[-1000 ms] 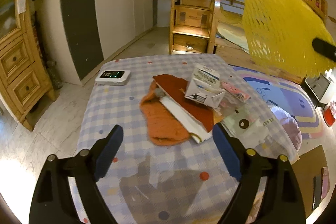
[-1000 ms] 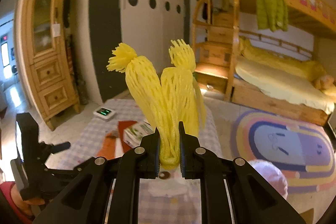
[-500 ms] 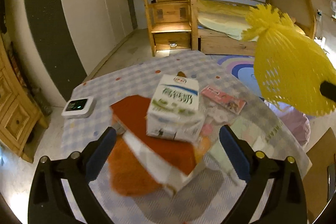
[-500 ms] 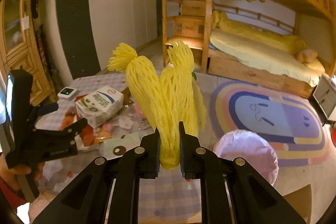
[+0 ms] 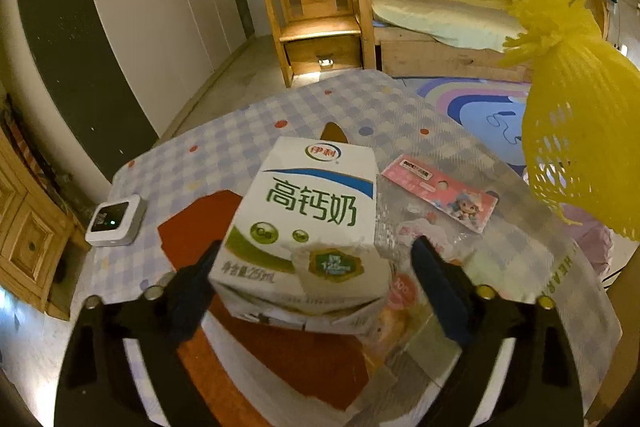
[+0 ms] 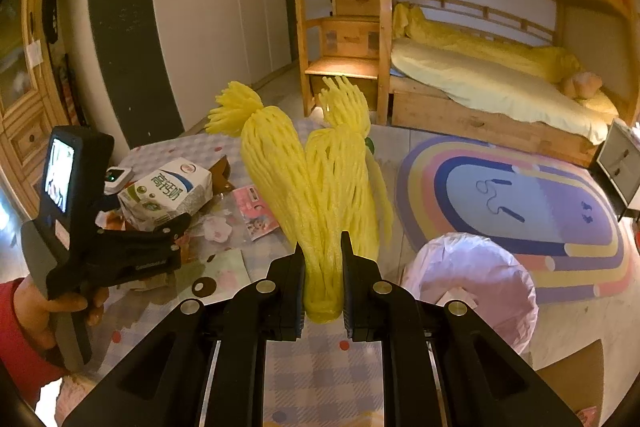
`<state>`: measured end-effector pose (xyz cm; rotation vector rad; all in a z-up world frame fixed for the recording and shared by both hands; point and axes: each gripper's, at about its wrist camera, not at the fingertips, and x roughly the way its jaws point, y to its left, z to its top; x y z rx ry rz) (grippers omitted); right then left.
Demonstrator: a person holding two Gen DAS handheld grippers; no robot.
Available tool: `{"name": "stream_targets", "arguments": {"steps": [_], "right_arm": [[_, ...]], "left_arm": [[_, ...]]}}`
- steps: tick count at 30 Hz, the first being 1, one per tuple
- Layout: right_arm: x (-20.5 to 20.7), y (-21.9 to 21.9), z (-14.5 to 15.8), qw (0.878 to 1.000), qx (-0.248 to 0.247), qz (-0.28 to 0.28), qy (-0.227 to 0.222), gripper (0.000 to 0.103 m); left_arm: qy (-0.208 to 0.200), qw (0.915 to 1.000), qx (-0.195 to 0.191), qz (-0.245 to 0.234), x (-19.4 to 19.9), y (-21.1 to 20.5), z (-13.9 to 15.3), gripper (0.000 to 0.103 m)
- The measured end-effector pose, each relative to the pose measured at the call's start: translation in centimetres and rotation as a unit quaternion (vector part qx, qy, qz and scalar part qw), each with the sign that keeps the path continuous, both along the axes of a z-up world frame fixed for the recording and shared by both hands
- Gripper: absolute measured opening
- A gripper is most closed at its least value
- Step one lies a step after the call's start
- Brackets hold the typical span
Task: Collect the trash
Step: 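Carry the foam nets and milk carton with both grippers over the wastebasket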
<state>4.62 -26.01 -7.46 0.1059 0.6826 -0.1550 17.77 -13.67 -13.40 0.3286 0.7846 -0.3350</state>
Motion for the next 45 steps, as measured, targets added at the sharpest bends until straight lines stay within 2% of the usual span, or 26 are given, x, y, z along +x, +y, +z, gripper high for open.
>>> {"name": "stream_targets", "arguments": {"steps": [2, 5, 10, 13, 17, 22, 34, 39, 45], "right_arm": [[-0.1, -0.1, 0.0, 1.000, 0.003, 0.000, -0.001, 0.015], [-0.2, -0.1, 0.1, 1.000, 0.004, 0.000, -0.002, 0.015], [-1.0, -0.5, 0.9, 1.000, 0.009, -0.005, -0.018, 0.015], [-1.9, -1.2, 1.0, 0.999, 0.017, -0.012, -0.025, 0.015], [-3.3, -2.4, 0.7, 0.999, 0.024, -0.032, -0.024, 0.015], [-5.5, -4.8, -0.5, 0.997, 0.022, -0.070, -0.008, 0.015], [-10.0, -12.6, -3.2, 0.982, 0.038, -0.183, 0.025, 0.015], [-10.2, -15.0, -5.0, 0.975, 0.050, -0.214, 0.035, 0.016], [-8.7, -17.5, -7.2, 0.970, 0.062, -0.228, 0.056, 0.016]], "left_arm": [[0.006, 1.0000, 0.005, 0.004, 0.2, 0.1, -0.2, 0.080], [0.013, 0.9998, -0.009, 0.011, 0.4, 0.6, 0.1, 0.079], [0.009, 0.9965, -0.084, 0.002, -1.9, 2.5, 3.3, 0.079], [0.006, 0.9912, -0.131, -0.017, -4.7, 3.0, 5.6, 0.079], [-0.011, 0.9855, -0.164, -0.044, -8.1, 1.9, 7.3, 0.079], [-0.028, 0.9819, -0.161, -0.095, -11.1, -1.9, 7.7, 0.079], [0.015, 0.9648, -0.162, -0.207, -12.0, -14.6, 5.6, 0.079], [0.031, 0.9588, -0.163, -0.230, -11.4, -18.8, 4.2, 0.079], [0.034, 0.9582, -0.156, -0.237, -10.3, -22.6, 2.7, 0.079]]}}
